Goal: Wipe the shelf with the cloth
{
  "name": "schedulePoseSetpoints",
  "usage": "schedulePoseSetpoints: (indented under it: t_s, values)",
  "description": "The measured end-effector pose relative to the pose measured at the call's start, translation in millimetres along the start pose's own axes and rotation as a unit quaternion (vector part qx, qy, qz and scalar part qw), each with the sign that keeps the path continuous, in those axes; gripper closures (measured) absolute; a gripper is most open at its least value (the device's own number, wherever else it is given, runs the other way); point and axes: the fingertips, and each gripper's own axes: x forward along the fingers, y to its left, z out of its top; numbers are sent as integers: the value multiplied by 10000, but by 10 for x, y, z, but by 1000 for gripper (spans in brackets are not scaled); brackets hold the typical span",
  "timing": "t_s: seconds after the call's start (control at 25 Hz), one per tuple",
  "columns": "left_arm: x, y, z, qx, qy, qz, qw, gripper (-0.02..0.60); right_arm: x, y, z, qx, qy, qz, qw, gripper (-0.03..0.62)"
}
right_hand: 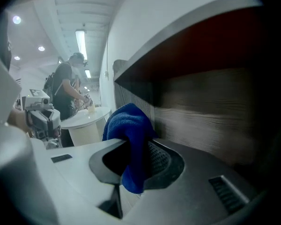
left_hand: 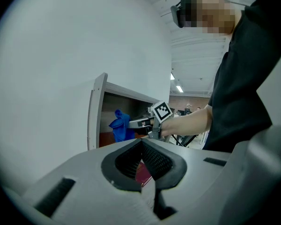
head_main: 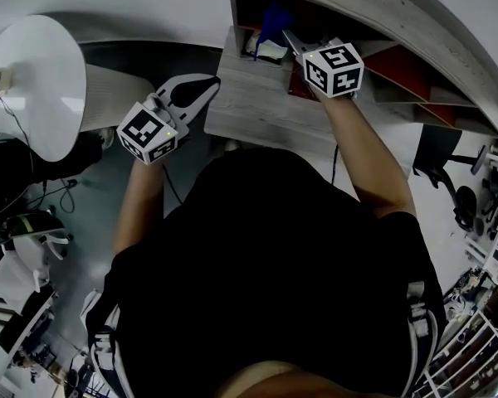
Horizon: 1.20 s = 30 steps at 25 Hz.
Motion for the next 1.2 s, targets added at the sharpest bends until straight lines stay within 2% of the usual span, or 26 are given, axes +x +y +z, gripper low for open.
schedulePoseSetpoints:
  t_s: [0.28, 0.4, 0.68, 0.96, 1.2]
  values:
    - [20, 77, -52, -53, 37, -39, 10000, 568, 364, -27, -128, -355, 485, 15, 9982, 523]
    - [27, 102, -77, -97, 45, -51, 9999, 568, 525, -76, -195, -675, 824, -100, 9943, 523]
    - [25, 150, -147, -187, 63, -83, 9998, 568, 834, -193, -319, -1063, 1353, -233, 9848, 523]
    - [-45, 196, -248, -338, 84, -21, 9994, 568, 1066, -229, -317, -1540, 1619, -295, 9743, 523]
    - [-76, 229, -273, -385, 88, -3, 9992, 568, 1165, -234, -297, -1641, 1704, -431, 9707, 523]
